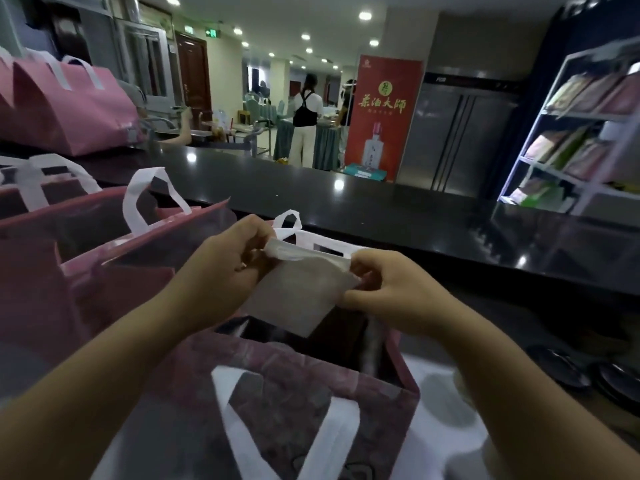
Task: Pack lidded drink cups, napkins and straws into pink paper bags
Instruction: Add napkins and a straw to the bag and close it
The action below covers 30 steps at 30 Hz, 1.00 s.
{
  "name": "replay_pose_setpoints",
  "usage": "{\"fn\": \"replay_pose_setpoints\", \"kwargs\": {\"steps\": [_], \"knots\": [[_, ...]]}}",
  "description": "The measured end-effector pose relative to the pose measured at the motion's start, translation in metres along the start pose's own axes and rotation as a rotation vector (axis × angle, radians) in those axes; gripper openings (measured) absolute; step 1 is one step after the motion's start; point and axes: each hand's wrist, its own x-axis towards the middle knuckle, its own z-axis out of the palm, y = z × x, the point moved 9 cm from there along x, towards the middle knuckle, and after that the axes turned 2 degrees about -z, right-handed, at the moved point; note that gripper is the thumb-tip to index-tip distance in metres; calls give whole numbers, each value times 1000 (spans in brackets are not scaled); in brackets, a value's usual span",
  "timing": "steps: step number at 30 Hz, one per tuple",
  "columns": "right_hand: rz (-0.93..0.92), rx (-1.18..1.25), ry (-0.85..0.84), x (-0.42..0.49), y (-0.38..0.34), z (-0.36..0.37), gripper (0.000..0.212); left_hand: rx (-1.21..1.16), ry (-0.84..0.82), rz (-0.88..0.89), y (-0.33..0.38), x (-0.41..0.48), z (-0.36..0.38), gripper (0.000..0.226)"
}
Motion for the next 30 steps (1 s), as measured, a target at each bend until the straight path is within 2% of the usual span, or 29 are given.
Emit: {"fn": "replay_pose_setpoints", "kwargs": {"steps": [2,6,8,11,13,14,17,20,25,27,30], "knots": [[-3,25,124,-3,1,-5,23,-75,-25,16,-2,1,4,8],[54,280,239,-9,9,-10,10,-125,-51,30,-8,-1,9,11],[70,163,266,-10,10,-14,7,-79,-59,62,-11,-2,7,13],[47,-163,310,-10,4,-19,9,-6,-66,115,-13,-7,3,21],[29,-358,304,-9,-1,-17,1,22,-58,134,-14,-11,-1,25],[30,-435,281,-8,-4,-13,7,37,-49,140,-15,-13,-3,25],[64,-463,237,-12,-3,-6,18,64,-29,138,-18,-19,-6,28],[78,-425,302,-32,-5,-9,18,79,-35,109,-20,-25,-7,35],[106,-383,410,-78,-6,-17,40,213,-207,-32,-31,-39,7,78],[185,-381,354,-90,0,-13,62,326,-275,-69,-34,-43,11,91],[308,-341,185,-100,16,-2,91,501,-375,-44,-31,-46,22,102]]}}
